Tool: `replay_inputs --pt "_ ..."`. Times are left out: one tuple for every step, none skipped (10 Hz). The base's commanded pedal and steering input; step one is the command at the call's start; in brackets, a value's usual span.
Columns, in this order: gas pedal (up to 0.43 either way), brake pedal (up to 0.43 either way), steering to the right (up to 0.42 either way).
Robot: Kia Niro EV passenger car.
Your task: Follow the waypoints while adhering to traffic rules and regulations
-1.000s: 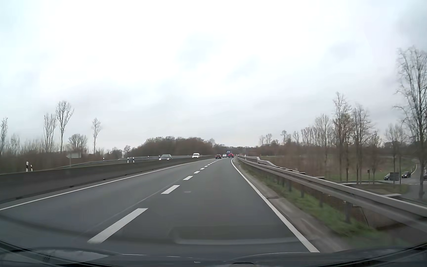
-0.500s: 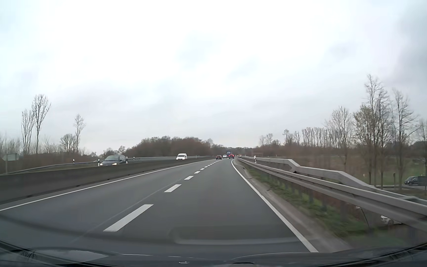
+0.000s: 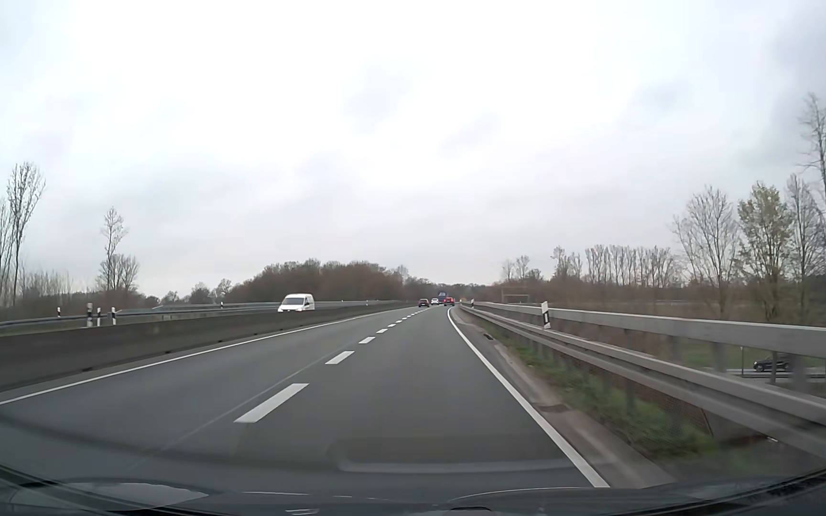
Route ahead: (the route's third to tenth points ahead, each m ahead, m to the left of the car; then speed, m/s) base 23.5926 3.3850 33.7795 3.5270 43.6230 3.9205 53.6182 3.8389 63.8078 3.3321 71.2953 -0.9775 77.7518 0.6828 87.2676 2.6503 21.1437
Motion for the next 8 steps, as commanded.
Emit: replay_inputs --pt "0.0 0.0 0.003" --pt "0.0 0.0 0.003" --pt "0.0 0.0 0.003" --pt "0.0 0.0 0.003" --pt "0.0 0.0 0.003" --pt "0.0 0.0 0.003" --pt "0.0 0.0 0.003" --pt "0.0 0.0 0.003"
